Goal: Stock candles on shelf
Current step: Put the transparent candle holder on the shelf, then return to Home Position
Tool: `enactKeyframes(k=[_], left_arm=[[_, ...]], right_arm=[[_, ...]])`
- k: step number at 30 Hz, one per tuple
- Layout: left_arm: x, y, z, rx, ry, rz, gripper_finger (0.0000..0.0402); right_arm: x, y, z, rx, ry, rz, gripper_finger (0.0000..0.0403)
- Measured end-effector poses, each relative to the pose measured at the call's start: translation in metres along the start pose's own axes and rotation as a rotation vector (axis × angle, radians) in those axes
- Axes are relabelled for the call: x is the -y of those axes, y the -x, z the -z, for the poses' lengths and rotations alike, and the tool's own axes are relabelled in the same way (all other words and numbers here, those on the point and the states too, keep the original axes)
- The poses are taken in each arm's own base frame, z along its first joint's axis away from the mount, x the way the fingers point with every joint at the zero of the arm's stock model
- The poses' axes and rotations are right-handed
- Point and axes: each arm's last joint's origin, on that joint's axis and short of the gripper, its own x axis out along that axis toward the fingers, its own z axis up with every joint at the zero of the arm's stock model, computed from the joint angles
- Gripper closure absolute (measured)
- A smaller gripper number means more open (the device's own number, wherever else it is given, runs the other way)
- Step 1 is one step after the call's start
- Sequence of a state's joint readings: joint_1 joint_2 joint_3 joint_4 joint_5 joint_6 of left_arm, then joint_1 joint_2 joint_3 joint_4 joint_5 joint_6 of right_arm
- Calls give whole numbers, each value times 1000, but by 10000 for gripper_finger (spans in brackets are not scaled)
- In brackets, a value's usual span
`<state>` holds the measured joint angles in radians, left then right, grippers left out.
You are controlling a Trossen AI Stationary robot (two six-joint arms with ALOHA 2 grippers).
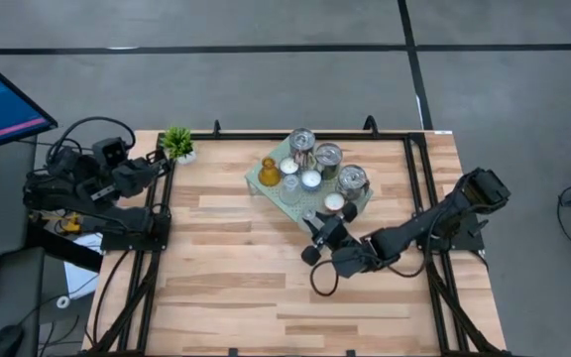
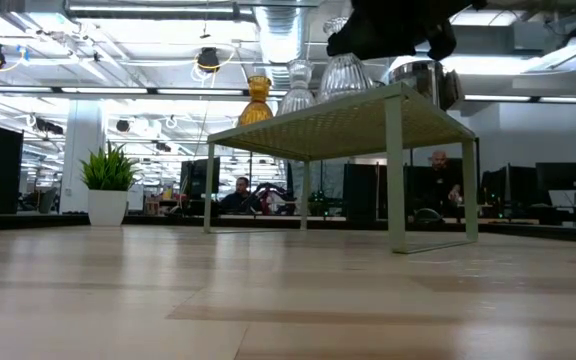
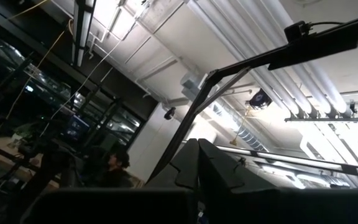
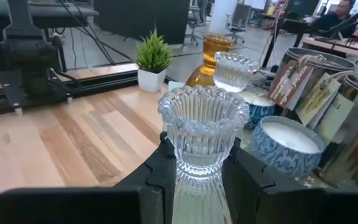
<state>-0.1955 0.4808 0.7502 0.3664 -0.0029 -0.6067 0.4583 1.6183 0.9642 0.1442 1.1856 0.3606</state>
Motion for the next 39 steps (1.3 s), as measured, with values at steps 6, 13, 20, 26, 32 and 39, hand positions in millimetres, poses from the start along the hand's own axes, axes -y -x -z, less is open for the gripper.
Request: enactKeyframes(k=[6,13,20,26,32,39], left_arm=[[0,0,0,0,0,0,392],[0,0,0,0,0,0,397],[0,0,0,0,0,0,392],[0,0,0,0,0,0,397],[0,0,0,0,0,0,390],[0,0,0,0,2,0,387]], right_arm=[[2,-3,0,2,12,29,316],[3,-4,0,2,10,35,306],[6,-9,-1,2,-2,51,222],[6,-10,-2,5,-8,51,189],[6,-5,-8,18,3,37,158],[21,11,-35,58,-5,9,148]])
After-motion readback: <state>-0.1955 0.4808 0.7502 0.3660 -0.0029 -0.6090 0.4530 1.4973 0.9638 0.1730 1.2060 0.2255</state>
